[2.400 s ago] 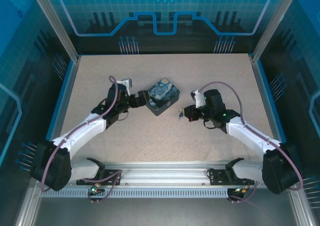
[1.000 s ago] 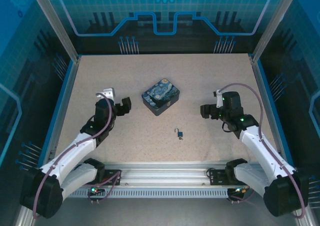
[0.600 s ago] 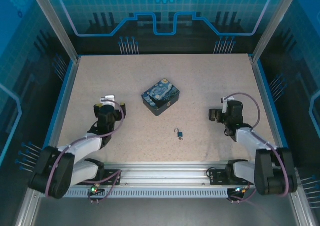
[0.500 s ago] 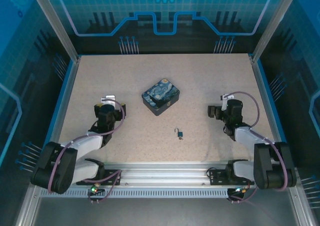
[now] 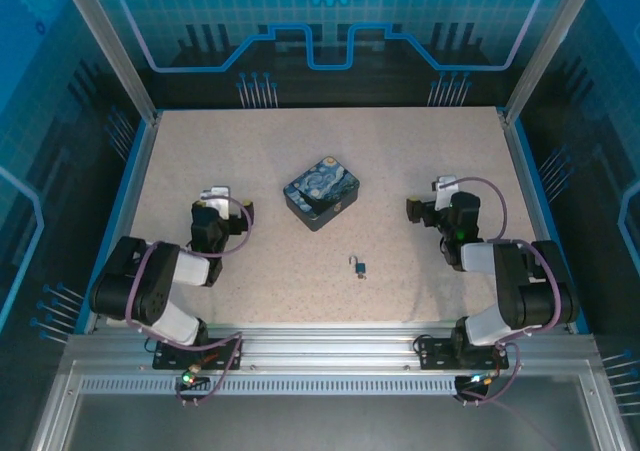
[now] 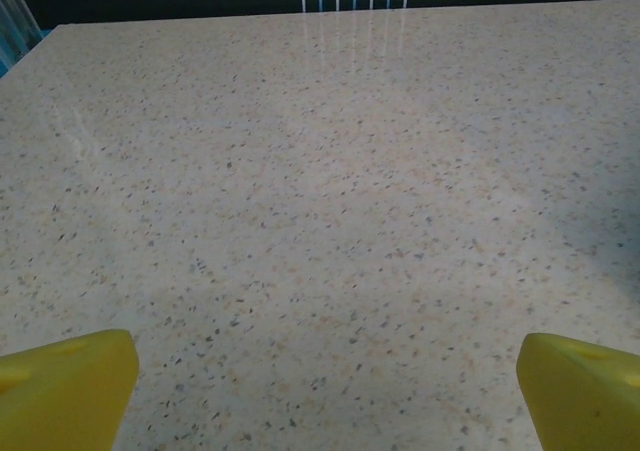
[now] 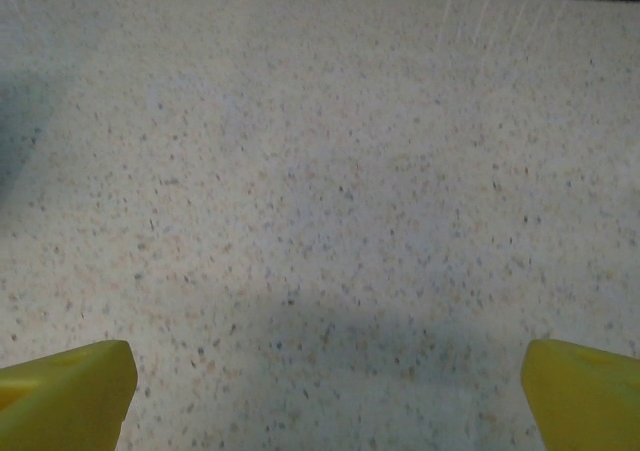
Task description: Unlock the padlock with the key
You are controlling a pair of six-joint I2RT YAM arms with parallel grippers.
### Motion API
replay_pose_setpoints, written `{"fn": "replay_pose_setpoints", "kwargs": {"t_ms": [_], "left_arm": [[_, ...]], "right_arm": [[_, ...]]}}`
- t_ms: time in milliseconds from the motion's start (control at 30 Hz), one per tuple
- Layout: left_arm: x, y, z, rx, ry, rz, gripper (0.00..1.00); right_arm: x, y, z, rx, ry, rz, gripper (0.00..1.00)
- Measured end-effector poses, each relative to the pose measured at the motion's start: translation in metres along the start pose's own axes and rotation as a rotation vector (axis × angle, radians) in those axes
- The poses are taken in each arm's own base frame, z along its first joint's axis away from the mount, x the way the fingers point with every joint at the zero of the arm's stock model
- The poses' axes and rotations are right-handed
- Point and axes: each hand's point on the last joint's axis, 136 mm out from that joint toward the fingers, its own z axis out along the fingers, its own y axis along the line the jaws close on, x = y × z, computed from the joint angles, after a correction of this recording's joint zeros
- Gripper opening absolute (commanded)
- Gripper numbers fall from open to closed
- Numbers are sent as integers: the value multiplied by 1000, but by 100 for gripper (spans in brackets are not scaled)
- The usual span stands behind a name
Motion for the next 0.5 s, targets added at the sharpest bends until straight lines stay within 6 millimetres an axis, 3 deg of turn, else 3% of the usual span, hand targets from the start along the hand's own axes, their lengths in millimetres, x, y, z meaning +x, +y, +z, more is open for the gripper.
{"fn": "replay_pose_setpoints", "kwargs": {"t_ms": [100,267,500], "left_arm": [[-3,0,5,16,9,-9,99],[-25,13,16,5,-22,-62,99],[-19,11,17,23,5,-82,99]], "right_arm": [[-5,0,1,-3,-10,-7,100],[-5,4,1,-10,-10,-18,100],[-5,4,1,-12,-10,-23,100]]}}
